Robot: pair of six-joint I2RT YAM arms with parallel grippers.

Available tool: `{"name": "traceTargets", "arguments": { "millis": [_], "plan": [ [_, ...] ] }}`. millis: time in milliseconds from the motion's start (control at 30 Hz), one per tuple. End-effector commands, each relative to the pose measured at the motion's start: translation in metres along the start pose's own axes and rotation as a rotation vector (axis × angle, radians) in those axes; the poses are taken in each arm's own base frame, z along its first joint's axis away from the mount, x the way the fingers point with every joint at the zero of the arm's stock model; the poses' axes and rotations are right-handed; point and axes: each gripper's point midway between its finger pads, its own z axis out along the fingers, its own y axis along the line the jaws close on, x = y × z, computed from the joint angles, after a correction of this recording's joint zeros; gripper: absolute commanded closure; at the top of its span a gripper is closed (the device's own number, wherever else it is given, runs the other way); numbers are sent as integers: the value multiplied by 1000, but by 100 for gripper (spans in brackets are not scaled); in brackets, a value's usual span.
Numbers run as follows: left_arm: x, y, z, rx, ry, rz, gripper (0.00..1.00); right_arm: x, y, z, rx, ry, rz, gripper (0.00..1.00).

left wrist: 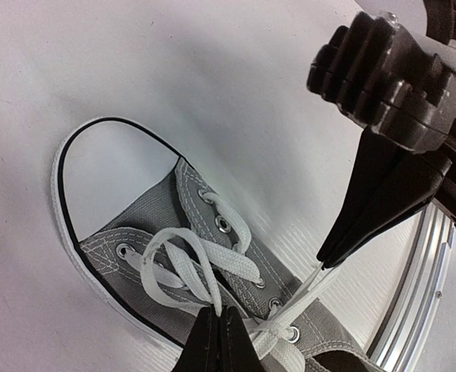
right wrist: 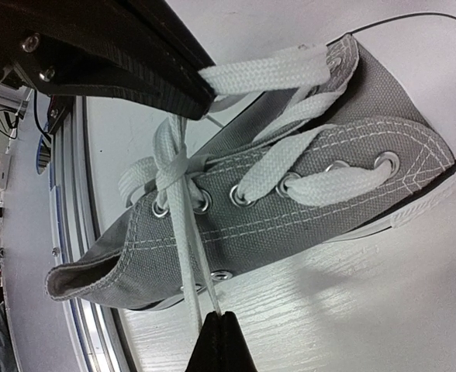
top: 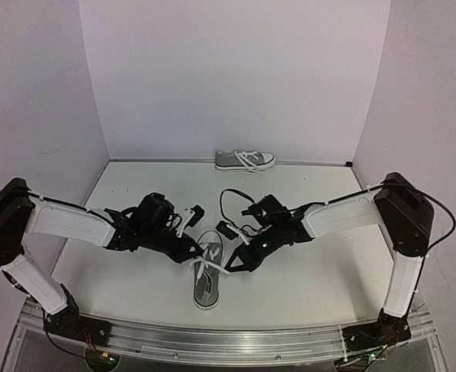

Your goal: Tie the shoes

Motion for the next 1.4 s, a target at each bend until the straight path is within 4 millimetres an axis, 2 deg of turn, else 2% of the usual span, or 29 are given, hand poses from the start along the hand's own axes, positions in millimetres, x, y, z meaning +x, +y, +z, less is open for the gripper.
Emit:
{"name": "traceTargets", "arguments": {
  "millis": [0,100,233,267,300,333,400,567,667,833,967,1167,1233,1367],
  "plan": [
    [-26,21,-14,-85,-108,-12,100,21,-2,-3,27,53,33,100],
    [-25,17,-12,-62,-100,1,100,18,-2,-3,25,47,33,100],
    [-25,-6,-6,32,-85,58,100,-9,4,-6,13,-3,9,100],
    [-27,-9,-7,43,-89,62,93,-16,5,-7,16,-16,6,100],
    [-29,-11,-9,48,-95,63,86,-24,7,-10,19,-33,1,95],
    [-32,-11,-12,42,-104,62,78,-33,9,-12,23,-50,-4,85],
    [-37,-11,-18,27,-123,61,68,-43,10,-19,39,-78,-8,71],
    [-49,-8,-41,-37,-169,51,44,-63,12,-49,94,-158,-6,61],
    [-50,-3,-56,-75,-198,25,40,-69,15,-65,115,-198,-3,58],
    [-18,8,-58,-112,-104,-15,41,-62,20,-66,86,-188,17,55],
    [7,4,-50,-56,-39,-33,40,-49,23,-54,39,-155,38,54],
    [37,8,-37,-41,41,-61,39,-25,28,-28,-5,-96,62,55],
    [42,8,-32,-31,49,-74,38,-19,28,-20,-21,-90,85,54],
    [39,7,-24,-1,9,-93,37,-17,24,-8,-48,-112,119,53]
  ]
}}
